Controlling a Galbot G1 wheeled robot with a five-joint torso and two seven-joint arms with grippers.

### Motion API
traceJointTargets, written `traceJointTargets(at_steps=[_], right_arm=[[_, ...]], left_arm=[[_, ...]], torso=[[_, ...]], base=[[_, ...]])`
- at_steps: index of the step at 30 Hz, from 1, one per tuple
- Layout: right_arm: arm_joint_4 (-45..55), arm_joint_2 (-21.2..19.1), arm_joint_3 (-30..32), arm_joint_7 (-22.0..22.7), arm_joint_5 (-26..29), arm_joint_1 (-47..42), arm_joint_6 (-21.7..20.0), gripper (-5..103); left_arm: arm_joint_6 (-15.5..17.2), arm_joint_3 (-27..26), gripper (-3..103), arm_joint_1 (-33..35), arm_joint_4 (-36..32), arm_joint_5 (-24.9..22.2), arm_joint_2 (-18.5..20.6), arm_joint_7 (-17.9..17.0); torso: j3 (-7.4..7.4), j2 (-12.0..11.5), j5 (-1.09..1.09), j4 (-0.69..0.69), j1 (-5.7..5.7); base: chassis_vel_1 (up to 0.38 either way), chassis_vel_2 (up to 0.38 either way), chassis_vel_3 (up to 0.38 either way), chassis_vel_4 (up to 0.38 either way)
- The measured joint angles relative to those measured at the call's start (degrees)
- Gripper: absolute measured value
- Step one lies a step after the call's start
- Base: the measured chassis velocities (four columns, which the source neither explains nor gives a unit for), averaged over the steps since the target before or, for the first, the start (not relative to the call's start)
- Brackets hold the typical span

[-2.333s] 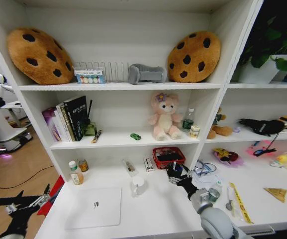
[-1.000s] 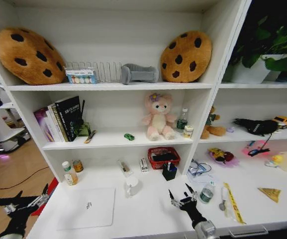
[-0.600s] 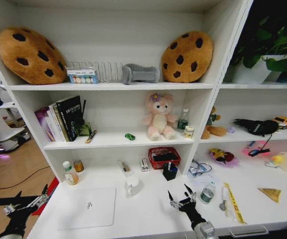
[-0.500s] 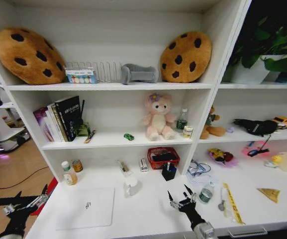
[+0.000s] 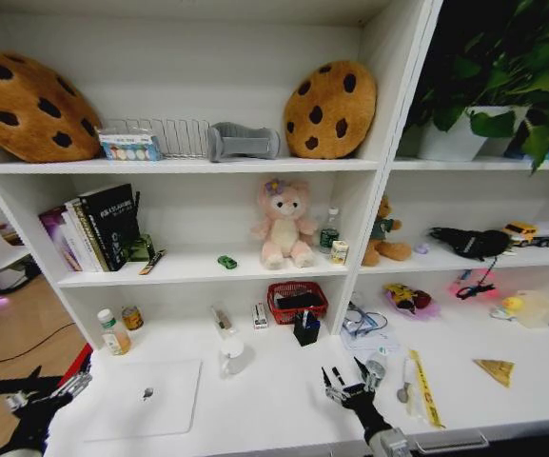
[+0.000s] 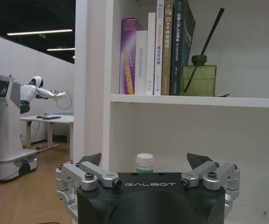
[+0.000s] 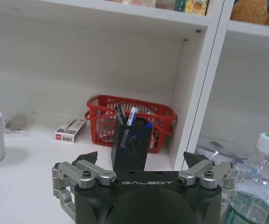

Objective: Organize the objects on the table.

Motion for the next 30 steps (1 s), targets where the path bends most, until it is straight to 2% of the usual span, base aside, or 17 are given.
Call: traceJointTargets(at_steps=[3, 10, 20, 23, 30], right_arm=[[1.2, 0.0, -0.5, 1.7, 5.0, 0.4, -3.3, 100], [3.0, -1.4, 0.3, 4.9, 10.8, 1.5, -8.8, 100], [3.3, -1.8, 0.6, 5.4, 12.2, 1.8, -9.8, 100], [3.7, -2.9, 0.9, 6.2, 15.2, 3.3, -12.4, 100], [2.1, -3.2, -0.2, 7.0, 20.5, 6.2, -15.3, 100]], left_arm=[[-0.1, 0.0, 100, 0.1, 0.0, 0.0, 0.0, 0.0], [-0.3, 0.0, 100, 0.2, 0.0, 0.2, 0.0, 0.0], [-0.3, 0.1, 100, 0.2, 0.0, 0.3, -0.1, 0.0], [-0.3, 0.3, 100, 0.2, 0.0, 0.4, -0.2, 0.0], [-0.8, -0.6, 100, 1.1, 0.0, 0.2, -0.2, 0.1]], torso=[[0.00, 0.0, 0.01, 0.00, 0.00], [0.00, 0.0, 0.02, 0.00, 0.00], [0.00, 0.0, 0.02, 0.00, 0.00], [0.00, 0.0, 0.02, 0.00, 0.00], [0.00, 0.0, 0.02, 0.00, 0.00]], base=[[0.000, 0.000, 0.000, 0.000], [0.000, 0.000, 0.000, 0.000], [0.000, 0.000, 0.000, 0.000], [0.000, 0.000, 0.000, 0.000], [0.000, 0.000, 0.000, 0.000]])
